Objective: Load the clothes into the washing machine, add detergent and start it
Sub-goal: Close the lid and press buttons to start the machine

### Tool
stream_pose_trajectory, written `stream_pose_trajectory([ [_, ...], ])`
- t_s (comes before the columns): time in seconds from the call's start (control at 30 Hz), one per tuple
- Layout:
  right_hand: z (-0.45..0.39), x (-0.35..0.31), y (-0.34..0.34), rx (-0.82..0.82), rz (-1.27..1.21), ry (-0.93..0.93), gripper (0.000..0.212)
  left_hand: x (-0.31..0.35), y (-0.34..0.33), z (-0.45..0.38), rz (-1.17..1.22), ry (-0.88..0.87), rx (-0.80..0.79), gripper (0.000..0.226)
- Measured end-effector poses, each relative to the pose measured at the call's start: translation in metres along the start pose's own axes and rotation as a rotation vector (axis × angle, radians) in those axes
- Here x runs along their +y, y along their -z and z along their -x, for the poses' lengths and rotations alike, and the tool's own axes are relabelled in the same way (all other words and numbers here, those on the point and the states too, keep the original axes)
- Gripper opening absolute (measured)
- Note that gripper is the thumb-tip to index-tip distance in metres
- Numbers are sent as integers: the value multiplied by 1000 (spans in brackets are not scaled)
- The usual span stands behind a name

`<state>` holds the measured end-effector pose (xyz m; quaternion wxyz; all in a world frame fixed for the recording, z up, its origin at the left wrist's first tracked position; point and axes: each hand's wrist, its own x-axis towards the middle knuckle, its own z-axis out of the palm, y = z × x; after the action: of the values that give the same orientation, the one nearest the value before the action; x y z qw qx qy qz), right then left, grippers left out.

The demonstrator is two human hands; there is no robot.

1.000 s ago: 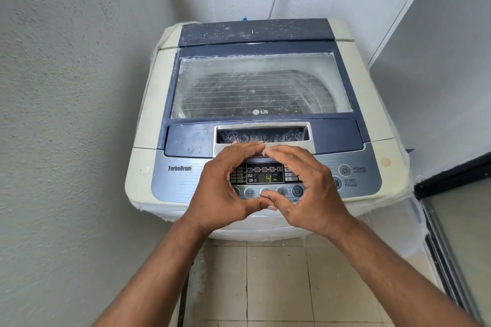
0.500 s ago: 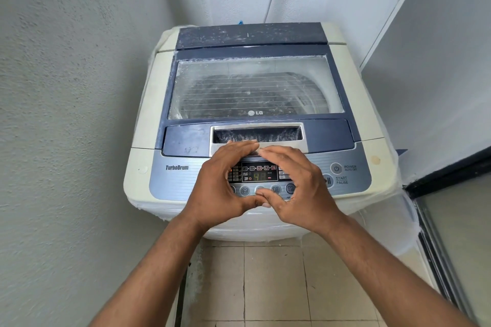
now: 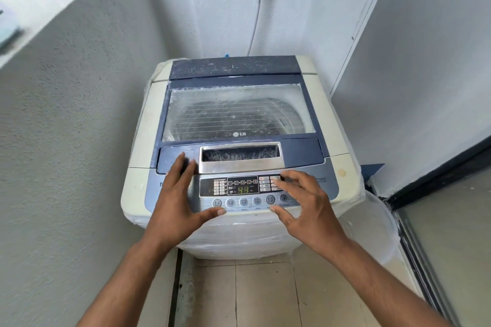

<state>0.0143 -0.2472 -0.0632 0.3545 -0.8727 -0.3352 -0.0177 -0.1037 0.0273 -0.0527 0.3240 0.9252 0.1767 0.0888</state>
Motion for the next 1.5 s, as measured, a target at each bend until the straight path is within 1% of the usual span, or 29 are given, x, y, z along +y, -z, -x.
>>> stream_pose_trajectory([
  [0.07,8,1,4,-4,69,-10,58,-5,3,4,-21,13,-24,130],
  [0.17,19,3,9,-20,165,8,58,-14,3,5,-94,-38,-71,136],
  [0.23,27,2,12,-31,248,4,59,-18,1,5,-119,-56,-80,136],
  [0.43,47,0,23,-31,445,-24,72,-21,0,4,-144,-81,-78,136],
  [0.57,53,-1,29,-43,488,-65,82,-21,0,4,-142,-84,-81,136],
  [0.8,54,-8,34,-102,564,-116,84,-20,0,4,-154,-81,-104,137],
  [0.9,48,-14,35,-120,607,-110,81,-20,0,4,-165,-84,-108,137],
  [1.0,40,-21,34,-131,654,-142,81,-20,0,4,-174,-81,-114,137],
  [1.1,32,-29,34,-207,688,-201,81,-20,1,5,-176,-82,-115,137],
  [1.17,28,-35,36,-275,668,-219,78,-20,1,5,-177,-78,-120,137],
  [1.23,21,-37,40,-305,632,-242,68,-20,1,5,-177,-74,-121,138],
  [1.33,-2,-40,52,-335,531,-352,38,-19,1,5,-180,-73,-127,139],
  [1.4,-17,-46,59,-376,541,-330,18,-18,1,6,-181,-68,-130,139],
  [1.43,-21,-51,61,-407,564,-310,16,-18,1,6,-178,-64,-130,139],
  [1.5,-23,-60,62,-438,599,-251,32,-18,1,7,-172,-56,-125,139],
])
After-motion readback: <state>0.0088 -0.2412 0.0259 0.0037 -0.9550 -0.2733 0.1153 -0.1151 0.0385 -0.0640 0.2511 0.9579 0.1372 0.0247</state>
